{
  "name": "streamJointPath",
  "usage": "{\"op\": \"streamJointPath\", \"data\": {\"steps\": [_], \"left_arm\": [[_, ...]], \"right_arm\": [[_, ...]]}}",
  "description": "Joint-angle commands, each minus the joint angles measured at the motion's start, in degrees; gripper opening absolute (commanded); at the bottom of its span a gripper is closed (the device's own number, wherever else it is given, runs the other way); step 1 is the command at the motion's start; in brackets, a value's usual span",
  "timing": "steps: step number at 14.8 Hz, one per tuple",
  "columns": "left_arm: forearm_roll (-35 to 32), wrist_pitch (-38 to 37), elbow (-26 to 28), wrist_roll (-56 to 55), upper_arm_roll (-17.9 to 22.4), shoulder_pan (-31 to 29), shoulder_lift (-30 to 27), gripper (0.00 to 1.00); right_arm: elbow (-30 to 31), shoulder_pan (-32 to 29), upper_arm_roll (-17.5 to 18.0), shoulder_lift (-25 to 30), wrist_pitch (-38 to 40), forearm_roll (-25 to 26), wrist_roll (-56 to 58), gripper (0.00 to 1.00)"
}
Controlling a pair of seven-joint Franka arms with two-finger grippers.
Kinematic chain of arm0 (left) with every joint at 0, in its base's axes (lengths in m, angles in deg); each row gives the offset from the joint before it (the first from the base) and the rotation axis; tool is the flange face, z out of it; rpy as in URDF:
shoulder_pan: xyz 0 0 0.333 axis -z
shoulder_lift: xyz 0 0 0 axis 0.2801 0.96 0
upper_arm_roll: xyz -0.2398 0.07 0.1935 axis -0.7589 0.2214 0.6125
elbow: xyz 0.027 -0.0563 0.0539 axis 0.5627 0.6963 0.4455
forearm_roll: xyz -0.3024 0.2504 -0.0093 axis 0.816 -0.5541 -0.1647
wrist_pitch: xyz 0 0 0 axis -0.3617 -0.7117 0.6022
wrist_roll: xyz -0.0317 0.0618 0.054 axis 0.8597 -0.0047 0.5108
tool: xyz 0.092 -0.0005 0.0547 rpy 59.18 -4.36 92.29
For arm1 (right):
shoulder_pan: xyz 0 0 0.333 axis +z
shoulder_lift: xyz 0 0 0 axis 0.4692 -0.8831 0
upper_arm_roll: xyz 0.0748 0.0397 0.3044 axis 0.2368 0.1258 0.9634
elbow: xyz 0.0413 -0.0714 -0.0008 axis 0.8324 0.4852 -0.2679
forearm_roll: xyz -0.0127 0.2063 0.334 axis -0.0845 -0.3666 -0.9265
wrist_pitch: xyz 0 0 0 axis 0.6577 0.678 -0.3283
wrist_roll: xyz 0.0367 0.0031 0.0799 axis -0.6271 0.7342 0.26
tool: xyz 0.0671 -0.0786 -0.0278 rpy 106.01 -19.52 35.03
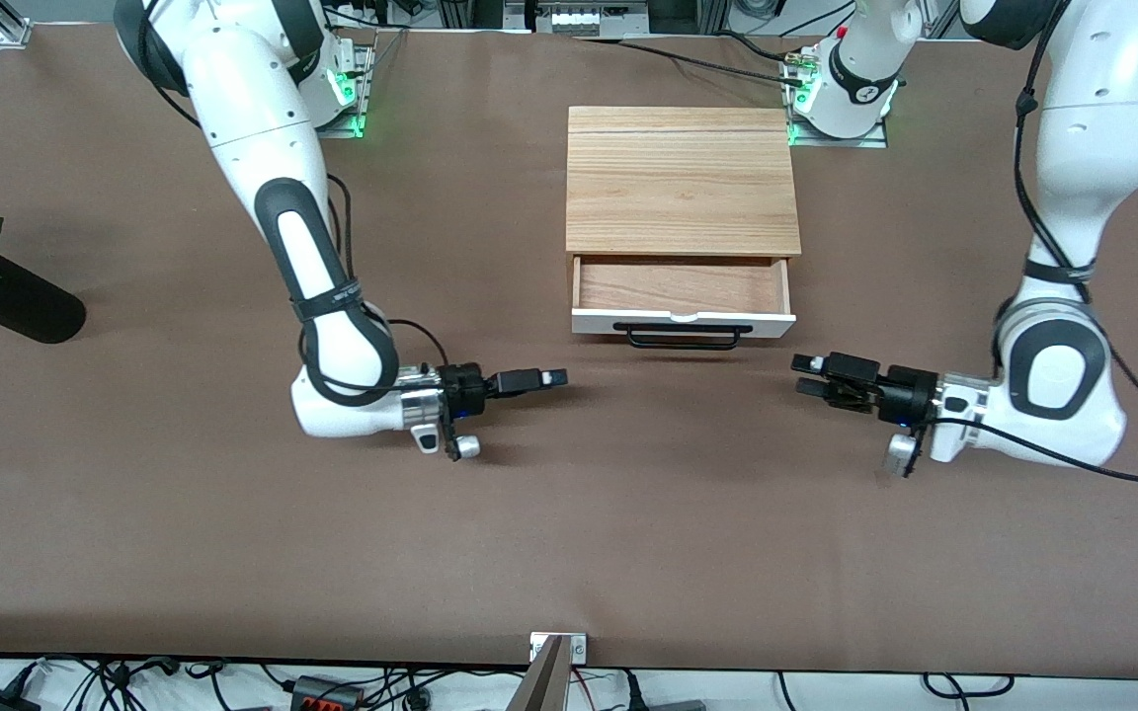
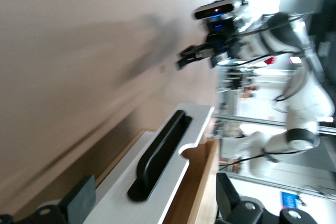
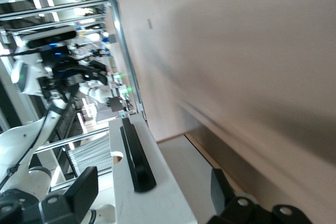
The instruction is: Pull top drawer with both arms simultaneously
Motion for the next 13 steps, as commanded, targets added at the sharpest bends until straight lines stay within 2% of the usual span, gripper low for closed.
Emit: {"op": "streamJointPath", "data": {"steps": [1, 2, 3, 5, 8, 10, 12, 13], "left_arm": [[-10.2, -0.3, -4.6, -8.2, 0.0, 0.3, -1.4, 1.00], [-14.4, -0.7, -5.7, -11.2, 0.0, 0.4, -2.2, 1.00], [-18.4, -1.7, -6.1, -14.0, -0.1, 0.7, -3.1, 1.00], [-26.9, -2.4, -7.1, -19.9, -0.9, 1.1, -4.6, 1.00], [-40.2, -5.5, -7.3, -25.7, -1.3, 4.2, -8.4, 1.00], [-49.7, -7.7, -7.3, -28.9, -1.3, 7.5, -11.8, 1.00], [-55.3, -8.4, -7.3, -30.6, -1.3, 8.3, -15.7, 1.00], [-56.7, -9.3, -7.3, -30.6, -1.2, 8.2, -17.2, 1.00]], "right_arm": [[-4.2, -3.5, -0.1, 0.1, 3.9, 7.2, -10.8, 0.95], [-6.4, -4.3, -1.1, 0.3, 5.6, 10.1, -15.4, 0.95], [-9.2, -5.1, -2.9, 0.4, 8.3, 13.2, -19.8, 1.00], [-11.6, -7.3, -6.4, 0.6, 15.3, 16.4, -23.7, 1.00], [-13.5, -8.0, -15.2, 2.3, 26.2, 22.8, -24.5, 1.00], [-15.7, -8.1, -20.7, 3.5, 28.3, 23.2, -24.4, 1.00], [-16.3, -7.1, -26.9, 4.9, 28.4, 24.1, -24.5, 1.00], [-16.5, -6.6, -29.0, 5.3, 28.4, 26.5, -24.5, 1.00]]}}
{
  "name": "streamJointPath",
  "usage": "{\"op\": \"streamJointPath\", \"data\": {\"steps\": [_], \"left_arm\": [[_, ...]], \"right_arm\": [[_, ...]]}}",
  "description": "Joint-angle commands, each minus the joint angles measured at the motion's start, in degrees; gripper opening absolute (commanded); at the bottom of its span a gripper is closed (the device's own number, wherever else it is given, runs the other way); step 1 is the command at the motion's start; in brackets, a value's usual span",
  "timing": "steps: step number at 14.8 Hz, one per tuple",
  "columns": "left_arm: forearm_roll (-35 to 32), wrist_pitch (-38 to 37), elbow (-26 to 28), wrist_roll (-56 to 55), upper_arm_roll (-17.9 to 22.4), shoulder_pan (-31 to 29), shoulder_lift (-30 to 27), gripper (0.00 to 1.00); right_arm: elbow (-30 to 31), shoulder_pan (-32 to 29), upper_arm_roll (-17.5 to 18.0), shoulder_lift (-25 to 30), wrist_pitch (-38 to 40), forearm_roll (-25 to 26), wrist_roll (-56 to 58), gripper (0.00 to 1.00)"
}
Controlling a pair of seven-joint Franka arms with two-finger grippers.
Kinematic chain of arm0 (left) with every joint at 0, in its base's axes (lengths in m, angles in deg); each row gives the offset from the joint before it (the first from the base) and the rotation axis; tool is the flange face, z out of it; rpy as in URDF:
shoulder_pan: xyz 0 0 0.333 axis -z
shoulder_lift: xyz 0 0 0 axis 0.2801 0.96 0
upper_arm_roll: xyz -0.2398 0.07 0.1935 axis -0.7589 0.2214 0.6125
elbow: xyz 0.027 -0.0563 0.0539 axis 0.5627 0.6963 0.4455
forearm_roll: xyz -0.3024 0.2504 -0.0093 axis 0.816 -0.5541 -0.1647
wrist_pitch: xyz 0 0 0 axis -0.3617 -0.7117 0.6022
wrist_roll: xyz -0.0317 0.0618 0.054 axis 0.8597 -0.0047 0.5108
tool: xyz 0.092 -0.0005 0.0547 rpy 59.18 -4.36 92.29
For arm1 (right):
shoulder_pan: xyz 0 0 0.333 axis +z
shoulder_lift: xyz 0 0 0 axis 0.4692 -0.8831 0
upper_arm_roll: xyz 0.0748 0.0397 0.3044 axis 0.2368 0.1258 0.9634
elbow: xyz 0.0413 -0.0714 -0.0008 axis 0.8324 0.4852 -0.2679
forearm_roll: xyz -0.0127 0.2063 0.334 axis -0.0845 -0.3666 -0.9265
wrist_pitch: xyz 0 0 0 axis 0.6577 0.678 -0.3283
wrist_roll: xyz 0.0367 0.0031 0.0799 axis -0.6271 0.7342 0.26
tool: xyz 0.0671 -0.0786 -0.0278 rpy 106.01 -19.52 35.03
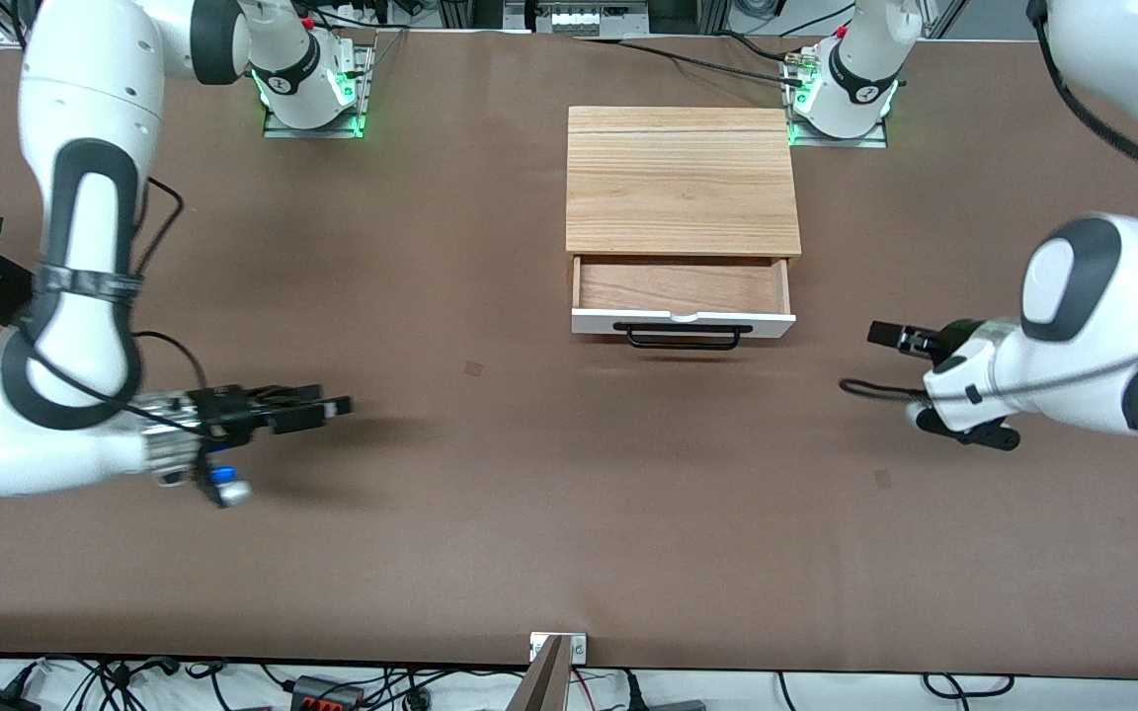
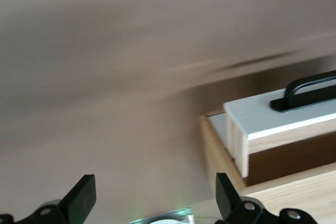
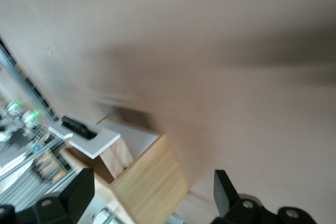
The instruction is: Pull top drawer with both arms simultaneously
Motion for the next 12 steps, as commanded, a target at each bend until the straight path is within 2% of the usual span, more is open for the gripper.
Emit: {"op": "streamJointPath", "data": {"steps": [1, 2, 4, 5, 8, 10, 11, 12], "left_arm": [[-5.4, -2.7, 0.5, -1.0, 0.7, -0.1, -5.7, 1.00], [-7.0, -2.7, -1.4, -1.0, 0.7, -0.2, -7.4, 1.00], [-7.2, -2.1, -1.3, -1.0, 1.3, -1.2, -11.4, 1.00], [-7.2, -0.5, 1.0, -1.1, 1.4, -1.9, -14.2, 1.00], [-6.3, 11.7, 13.1, -2.3, 1.4, -3.8, -22.5, 1.00], [0.0, 19.8, 22.9, -5.1, 2.0, -4.7, -28.3, 1.00], [0.9, 22.8, 26.1, -5.0, 2.1, -4.7, -30.2, 1.00], [0.8, 25.0, 28.5, -4.6, 2.1, -4.7, -31.0, 1.00]], "right_arm": [[-1.0, 2.2, -5.8, 2.0, 0.6, 6.9, -1.5, 1.00], [-2.0, 2.4, -7.2, 2.5, 0.3, 9.9, -1.5, 1.00], [-3.7, 2.3, -10.5, 3.0, 0.5, 13.2, -1.4, 1.00], [-3.8, 2.7, -13.6, 3.1, 0.4, 14.3, -1.1, 1.00], [-4.1, 3.1, -18.7, 3.4, 0.0, 14.6, -0.8, 1.00], [-3.9, 3.0, -18.4, 5.4, -1.4, 15.3, -0.4, 1.00], [-3.5, 2.6, -17.5, 6.7, -2.5, 16.3, -0.4, 1.00], [-1.8, 2.6, -15.9, 8.2, -3.7, 19.3, -0.4, 1.00]]}}
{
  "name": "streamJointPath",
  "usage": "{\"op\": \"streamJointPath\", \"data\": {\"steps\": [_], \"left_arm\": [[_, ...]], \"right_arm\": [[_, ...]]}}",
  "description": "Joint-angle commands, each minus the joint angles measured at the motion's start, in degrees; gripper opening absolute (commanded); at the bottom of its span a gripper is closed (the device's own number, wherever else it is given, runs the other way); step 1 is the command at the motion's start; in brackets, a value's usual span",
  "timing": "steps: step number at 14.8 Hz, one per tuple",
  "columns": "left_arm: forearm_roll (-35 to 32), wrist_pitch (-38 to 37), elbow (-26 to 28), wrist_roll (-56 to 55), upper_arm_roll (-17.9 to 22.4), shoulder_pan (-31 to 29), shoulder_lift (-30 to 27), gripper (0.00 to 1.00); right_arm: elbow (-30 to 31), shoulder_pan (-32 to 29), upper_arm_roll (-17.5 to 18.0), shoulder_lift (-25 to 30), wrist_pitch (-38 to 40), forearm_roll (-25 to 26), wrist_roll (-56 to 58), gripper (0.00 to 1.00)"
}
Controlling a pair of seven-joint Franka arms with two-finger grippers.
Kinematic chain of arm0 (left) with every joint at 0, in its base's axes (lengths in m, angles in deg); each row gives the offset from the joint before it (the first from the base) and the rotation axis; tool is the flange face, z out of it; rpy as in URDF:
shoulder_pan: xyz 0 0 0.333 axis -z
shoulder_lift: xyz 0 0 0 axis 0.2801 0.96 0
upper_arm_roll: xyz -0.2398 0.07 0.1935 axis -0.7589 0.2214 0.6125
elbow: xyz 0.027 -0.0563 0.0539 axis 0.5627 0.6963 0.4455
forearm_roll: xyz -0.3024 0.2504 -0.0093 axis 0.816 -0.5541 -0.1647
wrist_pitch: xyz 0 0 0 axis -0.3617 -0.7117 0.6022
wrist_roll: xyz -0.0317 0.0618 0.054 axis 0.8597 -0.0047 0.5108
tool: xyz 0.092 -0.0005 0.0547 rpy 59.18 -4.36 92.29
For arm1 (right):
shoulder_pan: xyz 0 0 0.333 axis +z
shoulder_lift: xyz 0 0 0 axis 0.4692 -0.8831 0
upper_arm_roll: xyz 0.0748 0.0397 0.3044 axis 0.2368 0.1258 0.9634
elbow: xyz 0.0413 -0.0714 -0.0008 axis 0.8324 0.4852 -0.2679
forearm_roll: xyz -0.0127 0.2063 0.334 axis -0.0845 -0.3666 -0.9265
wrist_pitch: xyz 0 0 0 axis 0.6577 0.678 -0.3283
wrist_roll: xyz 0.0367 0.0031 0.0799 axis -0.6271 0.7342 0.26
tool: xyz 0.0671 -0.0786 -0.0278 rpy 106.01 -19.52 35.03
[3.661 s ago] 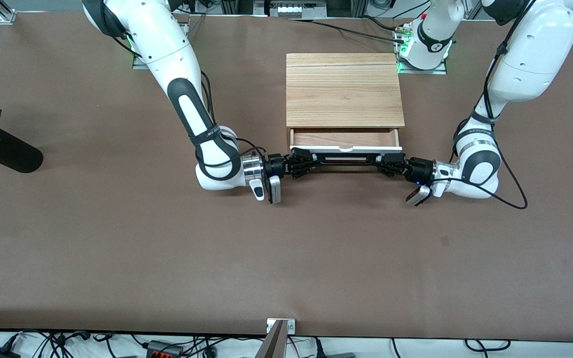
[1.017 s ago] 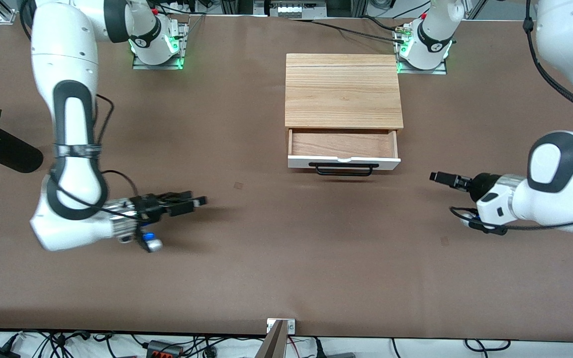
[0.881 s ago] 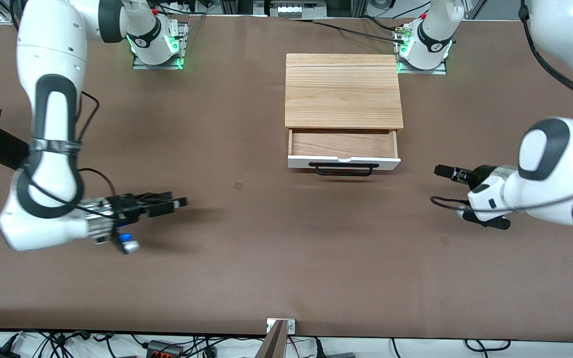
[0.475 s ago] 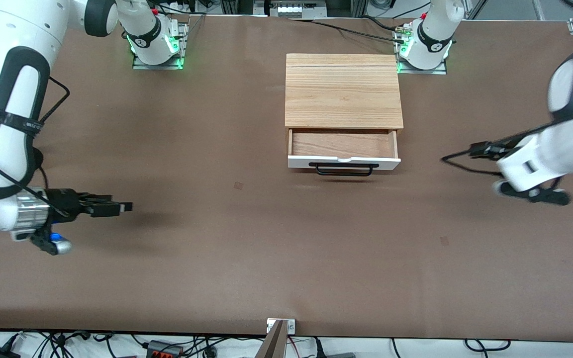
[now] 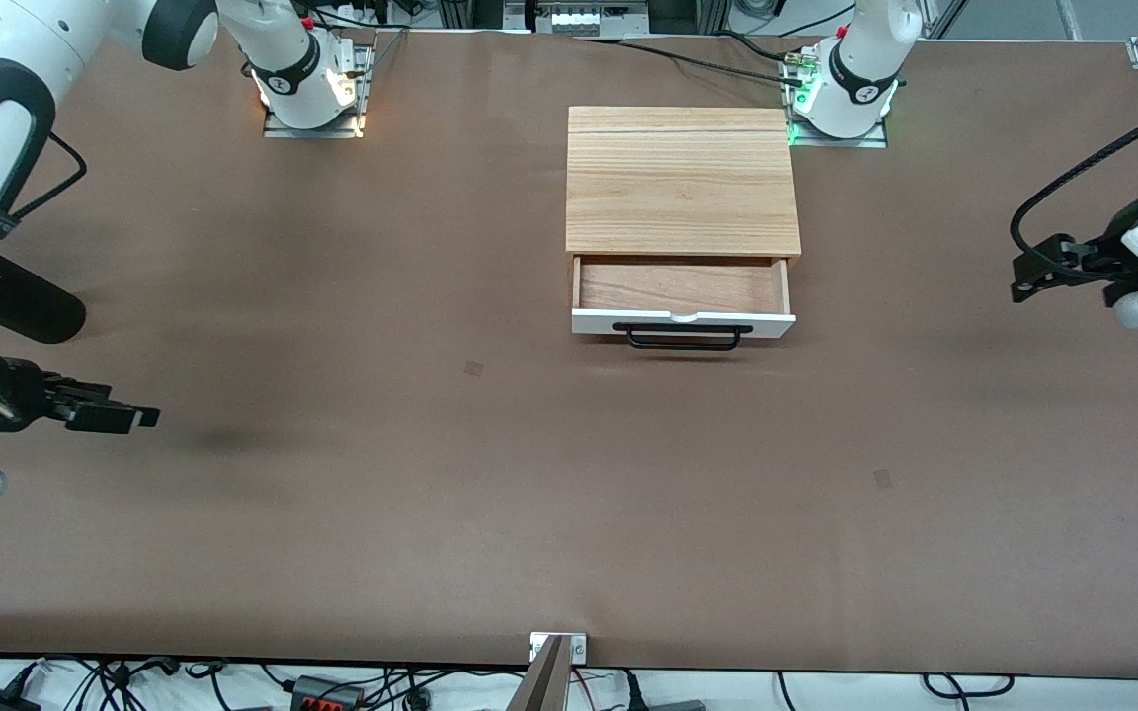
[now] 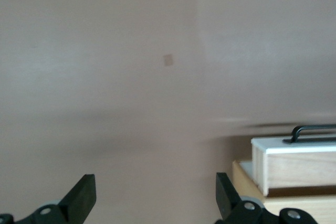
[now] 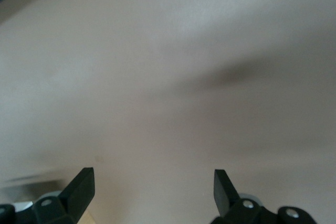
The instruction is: Pull top drawer with both arms simultaneously
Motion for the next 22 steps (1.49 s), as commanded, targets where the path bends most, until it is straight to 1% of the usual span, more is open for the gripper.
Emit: {"op": "streamJointPath", "data": {"steps": [1, 2, 4, 5, 6, 7, 8, 9, 10, 11, 14, 16, 17, 18, 19, 20, 22], "left_arm": [[1.7, 7.3, 12.6, -0.5, 0.2, -0.4, -6.7, 1.00], [1.5, 7.1, 13.0, -0.7, 0.3, -0.5, -7.7, 1.00], [1.1, 4.7, 13.0, -0.8, 0.3, -0.4, -9.2, 1.00], [1.1, 3.6, 12.0, -0.7, 0.3, -0.4, -8.8, 1.00], [1.1, 3.4, 11.0, -1.1, 0.3, -0.4, -8.5, 1.00], [0.8, 3.3, 10.1, -1.1, 0.2, -0.4, -7.9, 1.00], [-1.3, 3.0, 9.6, -1.1, -0.4, -0.3, -7.9, 1.00], [-2.3, 2.8, 9.6, -1.2, -0.5, -0.3, -8.0, 1.00], [-2.5, 1.6, 9.4, -1.4, -0.6, -0.2, -8.0, 1.00], [-2.5, 0.7, 9.4, -1.4, -0.6, -0.2, -8.0, 1.00], [-2.5, 0.5, 9.4, -1.4, -0.5, -0.3, -8.0, 1.00], [-2.5, 0.5, 9.4, -1.4, -0.5, -0.3, -8.1, 1.00], [-2.5, 0.5, 9.3, -1.4, -0.5, -0.3, -8.1, 1.00], [-2.5, 0.5, 9.1, -1.4, -0.5, -0.3, -8.0, 1.00], [-2.5, 0.5, 9.0, -1.3, -0.5, -0.3, -8.0, 1.00], [-2.6, 0.4, 8.9, -1.3, -0.5, -0.2, -8.0, 1.00], [-2.7, 0.2, 8.7, -1.3, -0.5, 0.0, -8.0, 1.00]], "right_arm": [[5.0, 0.4, 5.5, 6.6, -4.1, 9.3, -0.4, 1.00], [9.1, 0.4, 10.1, 10.3, -8.4, 15.8, -0.4, 1.00], [19.4, -0.1, 19.9, 19.1, -18.8, 33.8, -0.1, 1.00], [24.3, -2.2, 24.5, 22.8, -21.8, 39.9, 0.0, 1.00], [27.2, -5.3, 28.9, 25.1, -22.1, 41.6, -0.1, 1.00], [29.2, -8.3, 32.7, 26.9, -22.2, 41.9, -0.3, 1.00], [30.2, -11.1, 35.2, 27.8, -22.2, 42.2, -0.1, 1.00], [30.9, -12.8, 36.6, 28.8, -22.1, 42.4, 0.0, 1.00], [31.7, -13.2, 37.0, 29.4, -22.0, 43.4, 1.0, 1.00], [33.2, -13.2, 37.0, 31.1, -22.1, 44.8, 2.7, 1.00], [36.5, -14.0, 37.3, 34.9, -22.1, 44.8, 9.3, 1.00], [37.9, -14.0, 38.0, 37.0, -22.1, 45.0, 9.3, 1.00], [38.8, -14.1, 39.0, 37.8, -22.4, 45.8, 9.5, 1.00], [40.1, -14.2, 39.2, 38.8, -22.5, 46.4, 9.3, 1.00], [41.9, -14.2, 39.4, 40.3, -22.9, 48.3, 9.3, 1.00], [42.6, -14.2, 40.5, 41.0, -23.0, 50.4, 9.4, 1.00], [42.5, -14.5, 44.4, 41.2, -23.2, 53.5, 8.5, 1.00]]}}
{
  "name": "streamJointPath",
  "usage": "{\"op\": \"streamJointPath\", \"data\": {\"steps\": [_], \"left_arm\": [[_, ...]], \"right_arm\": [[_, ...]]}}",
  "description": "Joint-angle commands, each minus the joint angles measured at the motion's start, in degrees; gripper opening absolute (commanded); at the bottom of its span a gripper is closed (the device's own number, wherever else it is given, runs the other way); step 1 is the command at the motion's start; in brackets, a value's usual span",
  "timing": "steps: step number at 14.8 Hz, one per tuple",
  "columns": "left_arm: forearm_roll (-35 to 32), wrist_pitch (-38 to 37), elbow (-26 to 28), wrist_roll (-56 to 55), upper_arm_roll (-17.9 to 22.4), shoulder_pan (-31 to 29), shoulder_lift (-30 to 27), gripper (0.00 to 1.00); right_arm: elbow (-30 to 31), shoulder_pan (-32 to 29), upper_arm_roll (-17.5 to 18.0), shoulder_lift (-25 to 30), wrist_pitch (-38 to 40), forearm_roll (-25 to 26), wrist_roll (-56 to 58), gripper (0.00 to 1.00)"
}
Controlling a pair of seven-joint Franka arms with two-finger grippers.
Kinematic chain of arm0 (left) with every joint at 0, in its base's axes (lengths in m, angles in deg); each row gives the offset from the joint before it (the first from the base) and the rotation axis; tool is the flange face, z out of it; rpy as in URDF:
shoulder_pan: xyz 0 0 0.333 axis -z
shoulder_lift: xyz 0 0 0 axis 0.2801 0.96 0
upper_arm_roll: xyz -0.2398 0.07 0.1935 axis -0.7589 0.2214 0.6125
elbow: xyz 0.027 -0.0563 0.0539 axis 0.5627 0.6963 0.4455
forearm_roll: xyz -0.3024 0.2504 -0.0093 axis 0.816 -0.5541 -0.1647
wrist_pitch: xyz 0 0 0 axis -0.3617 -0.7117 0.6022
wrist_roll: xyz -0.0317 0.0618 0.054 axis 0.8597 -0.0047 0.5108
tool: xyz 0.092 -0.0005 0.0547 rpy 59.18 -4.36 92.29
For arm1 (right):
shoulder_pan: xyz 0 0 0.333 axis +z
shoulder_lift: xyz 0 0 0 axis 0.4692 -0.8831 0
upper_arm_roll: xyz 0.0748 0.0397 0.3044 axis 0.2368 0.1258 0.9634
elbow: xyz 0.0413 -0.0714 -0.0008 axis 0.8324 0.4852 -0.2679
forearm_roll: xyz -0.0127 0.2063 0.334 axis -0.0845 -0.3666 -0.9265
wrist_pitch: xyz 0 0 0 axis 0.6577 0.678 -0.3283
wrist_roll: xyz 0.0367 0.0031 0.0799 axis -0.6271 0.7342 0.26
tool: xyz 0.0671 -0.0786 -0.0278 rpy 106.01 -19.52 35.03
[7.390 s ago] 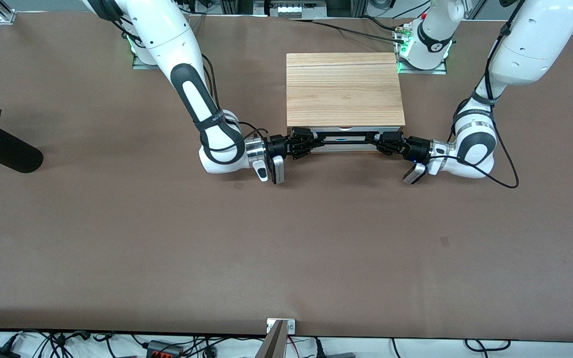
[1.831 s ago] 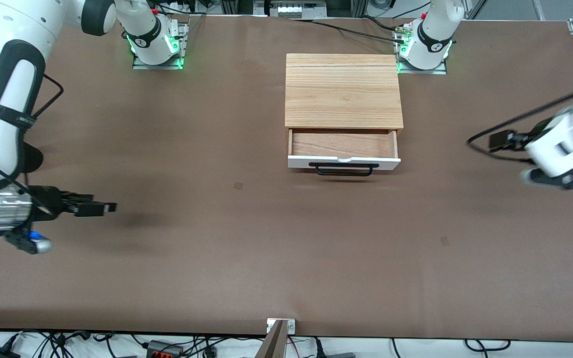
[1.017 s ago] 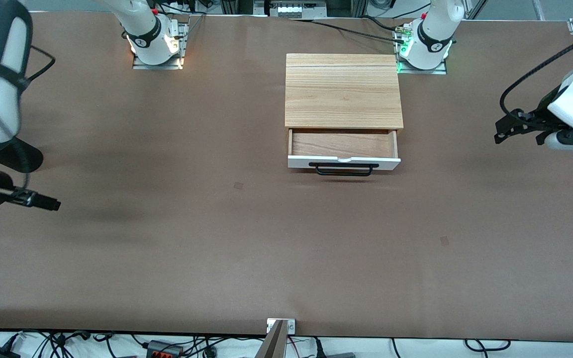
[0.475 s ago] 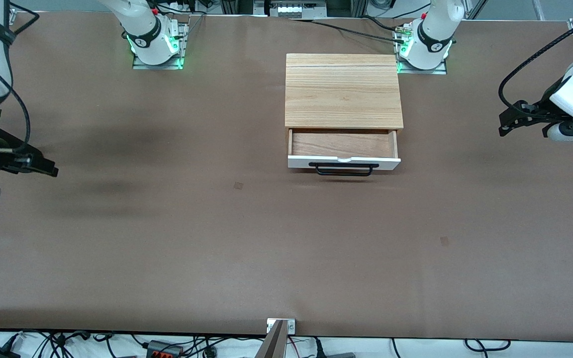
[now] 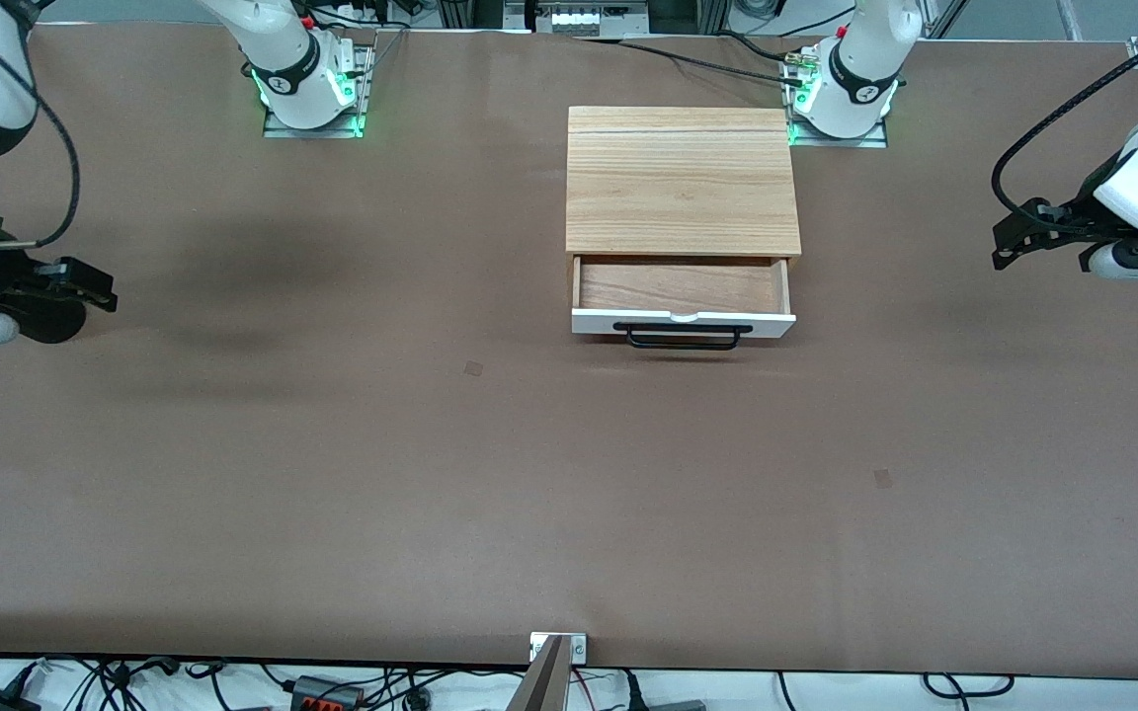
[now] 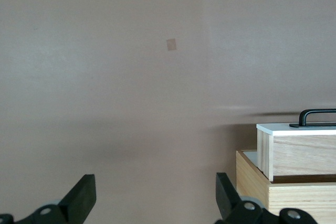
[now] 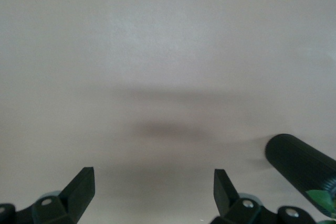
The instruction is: Pull top drawer with both arms simultaneously
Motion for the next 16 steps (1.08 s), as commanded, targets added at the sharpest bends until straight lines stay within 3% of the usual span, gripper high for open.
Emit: {"op": "streamJointPath", "data": {"steps": [1, 9, 16], "left_arm": [[-1.3, -1.3, -1.0, -0.7, -0.3, 0.3, -0.2, 1.00], [-1.4, -1.4, -1.0, -0.7, -0.5, 0.6, -0.2, 1.00], [-1.4, -1.7, -1.9, -0.7, -0.9, 0.6, 0.0, 1.00]], "right_arm": [[2.6, -2.2, 4.5, 2.6, -1.7, 3.6, -1.7, 1.00], [0.8, -4.6, 3.4, 2.2, -2.3, 1.6, -2.1, 1.00], [-2.0, -4.2, 3.9, 0.9, -1.4, -3.6, -1.3, 1.00]]}}
